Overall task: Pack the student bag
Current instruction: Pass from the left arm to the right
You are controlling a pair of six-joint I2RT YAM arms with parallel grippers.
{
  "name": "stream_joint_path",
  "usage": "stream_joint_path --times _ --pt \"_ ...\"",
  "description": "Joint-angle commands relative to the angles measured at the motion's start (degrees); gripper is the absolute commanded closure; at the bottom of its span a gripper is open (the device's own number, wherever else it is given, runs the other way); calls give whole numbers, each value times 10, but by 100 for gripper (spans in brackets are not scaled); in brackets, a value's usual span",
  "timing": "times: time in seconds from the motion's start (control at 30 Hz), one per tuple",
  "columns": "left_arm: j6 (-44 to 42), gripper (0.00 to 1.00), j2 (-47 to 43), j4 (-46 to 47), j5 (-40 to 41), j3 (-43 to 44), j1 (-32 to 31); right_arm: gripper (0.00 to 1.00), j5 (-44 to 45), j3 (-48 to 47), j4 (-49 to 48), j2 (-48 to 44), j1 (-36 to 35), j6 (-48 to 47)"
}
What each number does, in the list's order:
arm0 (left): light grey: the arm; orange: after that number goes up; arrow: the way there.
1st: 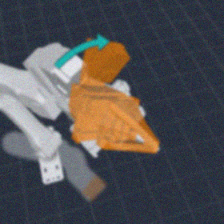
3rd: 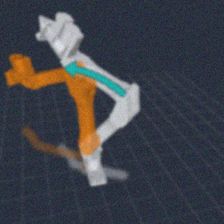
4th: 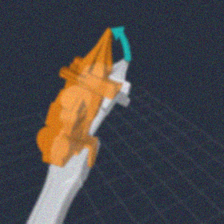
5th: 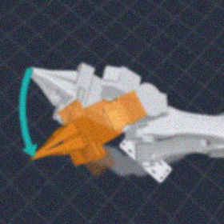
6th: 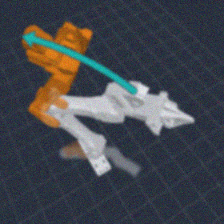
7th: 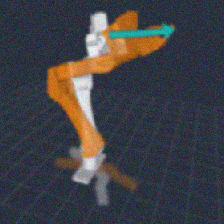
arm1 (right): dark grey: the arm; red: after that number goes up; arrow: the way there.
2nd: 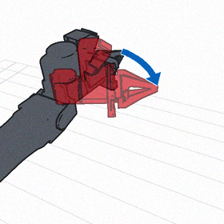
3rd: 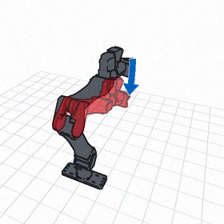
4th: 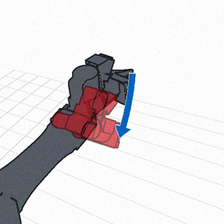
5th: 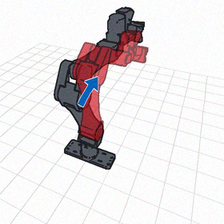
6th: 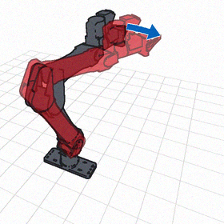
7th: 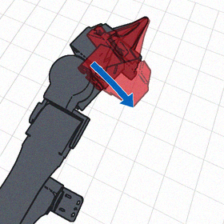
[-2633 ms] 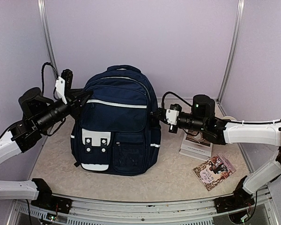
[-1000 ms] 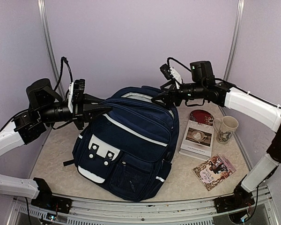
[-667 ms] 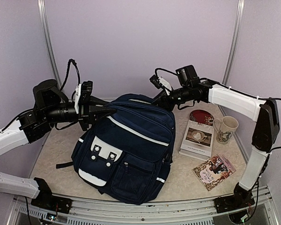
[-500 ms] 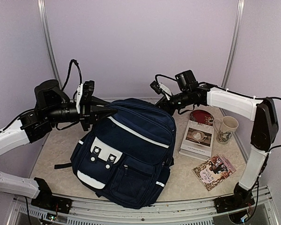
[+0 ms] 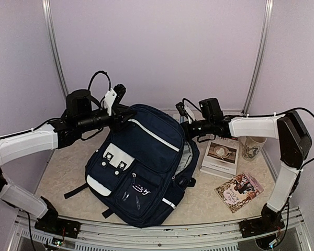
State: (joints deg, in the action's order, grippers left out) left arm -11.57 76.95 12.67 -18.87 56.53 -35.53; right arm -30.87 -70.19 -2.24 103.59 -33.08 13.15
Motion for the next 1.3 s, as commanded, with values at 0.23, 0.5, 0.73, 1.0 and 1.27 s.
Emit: stream_joint_path --times 0.23,0.5,0.73,1.0,1.27 --pt "30 100 138 144 -74 157 99 95 32 44 -216 39 -105 182" --pt "-16 100 160 113 -361 147 128 49 24 174 -219 -54 -83 157" --pt "-91 100 198 -16 -416 197 129 5 27 240 -147 -161 -42 58" --pt "-120 100 180 -20 -391 174 118 0 64 212 -71 -301 -26 -103" --pt "-131 100 180 -34 -390 178 113 1 -109 117 -66 -222 -24 -125"
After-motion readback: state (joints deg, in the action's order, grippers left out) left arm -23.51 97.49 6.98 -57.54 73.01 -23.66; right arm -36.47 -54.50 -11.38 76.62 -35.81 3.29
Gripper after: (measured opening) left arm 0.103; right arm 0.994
